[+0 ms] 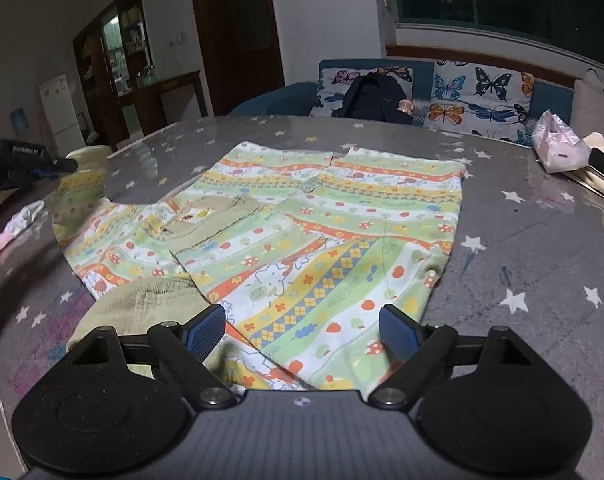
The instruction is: Fold clothes
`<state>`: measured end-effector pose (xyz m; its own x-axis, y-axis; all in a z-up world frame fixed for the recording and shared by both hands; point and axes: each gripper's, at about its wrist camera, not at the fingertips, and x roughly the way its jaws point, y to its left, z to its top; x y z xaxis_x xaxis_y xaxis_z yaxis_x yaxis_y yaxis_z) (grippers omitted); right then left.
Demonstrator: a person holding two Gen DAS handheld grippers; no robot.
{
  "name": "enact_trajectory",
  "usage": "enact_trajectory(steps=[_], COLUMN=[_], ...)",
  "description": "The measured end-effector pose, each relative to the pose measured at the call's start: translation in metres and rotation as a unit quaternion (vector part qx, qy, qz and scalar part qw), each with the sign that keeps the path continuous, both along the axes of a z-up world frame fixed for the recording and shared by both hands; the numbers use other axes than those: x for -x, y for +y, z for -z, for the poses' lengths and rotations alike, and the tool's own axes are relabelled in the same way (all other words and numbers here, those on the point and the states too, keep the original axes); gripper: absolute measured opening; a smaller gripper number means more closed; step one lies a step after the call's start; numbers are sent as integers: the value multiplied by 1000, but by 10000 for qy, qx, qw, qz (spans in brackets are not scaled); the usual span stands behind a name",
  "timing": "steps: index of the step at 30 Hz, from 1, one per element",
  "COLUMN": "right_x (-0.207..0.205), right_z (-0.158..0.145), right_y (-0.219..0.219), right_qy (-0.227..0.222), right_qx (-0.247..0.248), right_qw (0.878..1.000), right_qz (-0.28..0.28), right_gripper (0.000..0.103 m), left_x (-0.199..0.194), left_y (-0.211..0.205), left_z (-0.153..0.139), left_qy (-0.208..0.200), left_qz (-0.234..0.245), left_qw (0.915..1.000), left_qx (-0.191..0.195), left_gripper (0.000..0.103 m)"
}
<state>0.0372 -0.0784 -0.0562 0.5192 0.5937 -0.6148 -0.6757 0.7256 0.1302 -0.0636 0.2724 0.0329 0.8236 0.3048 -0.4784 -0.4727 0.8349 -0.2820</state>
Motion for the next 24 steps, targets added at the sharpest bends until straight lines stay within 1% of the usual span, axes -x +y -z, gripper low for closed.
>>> enact_trajectory(steps=[4,7,10,13,17,20,22,24], right_x=[2,4,5,7,8,8,10,9], right_z=[-4,-4,-5,-4,-3,-2,-1,0], right_y=[-10,-16,-23,-28,-32,-34,-36,-36], right_qy=[-38,-31,-24,-13,-11,5,15,26], right_qx=[-125,-221,-310,-353,-390,-411,-418,-416], right_qw=[9999,9996,9992,9989,9986,9985,9983,9982], right_qz=[106,190,270,320,344,374,406,428], right_gripper=[86,86,86,86,86,86,86,86], left_x=[-17,-31,-45,-57,-70,-73,-74,-74], left_y=[-41,-73,-106,-133,-159,-171,-180,-185], left_z=[-19,-25,-24,-17,-3,10,19,27], left_qy=[-245,-310,-291,-204,-38,185,344,484], left_qz=[652,1135,1613,1974,2350,2629,2727,2906], left_qw=[9975,9928,9861,9795,9709,9630,9598,9534], left_qx=[137,208,263,354,452,562,570,656], left_gripper=[11,11,11,11,11,11,12,14])
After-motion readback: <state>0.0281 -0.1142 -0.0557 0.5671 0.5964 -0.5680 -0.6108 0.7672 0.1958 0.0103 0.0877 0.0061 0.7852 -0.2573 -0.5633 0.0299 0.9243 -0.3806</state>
